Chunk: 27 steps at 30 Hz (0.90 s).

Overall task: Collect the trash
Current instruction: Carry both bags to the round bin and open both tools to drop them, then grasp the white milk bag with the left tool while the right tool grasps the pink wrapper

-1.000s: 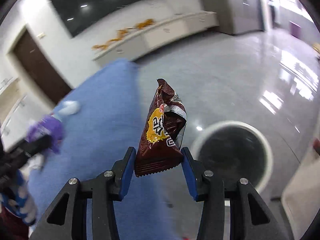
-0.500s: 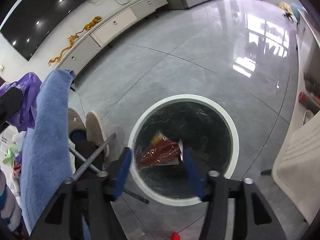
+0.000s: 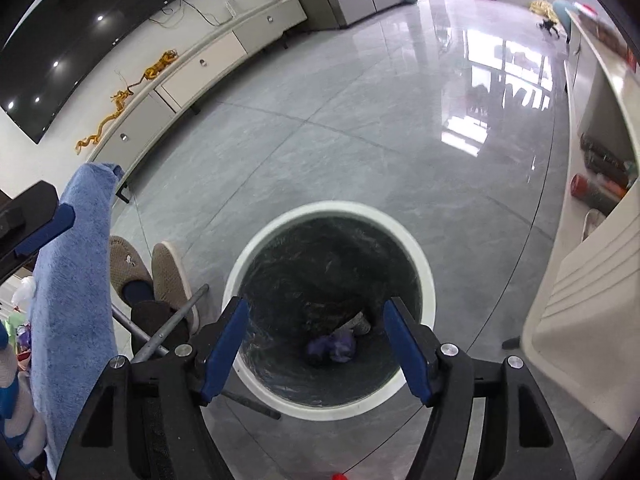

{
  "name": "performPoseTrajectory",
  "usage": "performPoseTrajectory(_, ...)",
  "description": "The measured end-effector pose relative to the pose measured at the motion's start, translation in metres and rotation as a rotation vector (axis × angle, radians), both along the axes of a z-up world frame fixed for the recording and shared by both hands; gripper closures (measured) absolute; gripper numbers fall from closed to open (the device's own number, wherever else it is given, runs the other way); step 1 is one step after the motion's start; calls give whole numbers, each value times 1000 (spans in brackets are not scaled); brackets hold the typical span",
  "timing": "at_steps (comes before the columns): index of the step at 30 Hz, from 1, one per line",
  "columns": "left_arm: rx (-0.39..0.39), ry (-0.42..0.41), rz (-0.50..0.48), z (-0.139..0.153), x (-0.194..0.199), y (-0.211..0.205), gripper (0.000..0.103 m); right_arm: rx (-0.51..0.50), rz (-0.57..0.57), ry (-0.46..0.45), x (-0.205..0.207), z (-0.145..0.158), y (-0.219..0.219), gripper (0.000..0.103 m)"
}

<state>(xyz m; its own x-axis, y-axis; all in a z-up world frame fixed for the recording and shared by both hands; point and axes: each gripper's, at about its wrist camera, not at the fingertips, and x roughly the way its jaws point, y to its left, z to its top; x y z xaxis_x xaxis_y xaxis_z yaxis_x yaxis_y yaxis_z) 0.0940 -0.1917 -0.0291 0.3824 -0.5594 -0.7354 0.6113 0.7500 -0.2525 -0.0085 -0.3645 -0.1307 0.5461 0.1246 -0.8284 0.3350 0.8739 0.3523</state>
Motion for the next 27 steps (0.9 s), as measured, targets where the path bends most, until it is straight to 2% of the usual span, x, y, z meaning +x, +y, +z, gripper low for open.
performPoseTrajectory(4, -19, -88, 66, 19, -8, 23, 31, -39, -1, -53, -1, 22, 4, 35)
performPoseTrajectory(8, 19, -155, 92, 37, -21, 50, 31, -100, 25, -112, 2, 51, 22, 35)
performPoseTrajectory(13, 45, -208, 197, 50, -37, 101, 31, -142, 94, -187, 5, 83, 59, 35)
performPoseTrajectory(19, 65, -252, 329, 62, -57, 181, 31, -172, 194, -276, 6, 118, 114, 35)
performPoseTrajectory(24, 83, -298, 486, 67, -78, 255, 31, -173, 293, -310, 12, 136, 159, 35)
performPoseTrajectory(27, 81, -295, 593, 65, -88, 305, 31, -174, 367, -323, 17, 144, 192, 35)
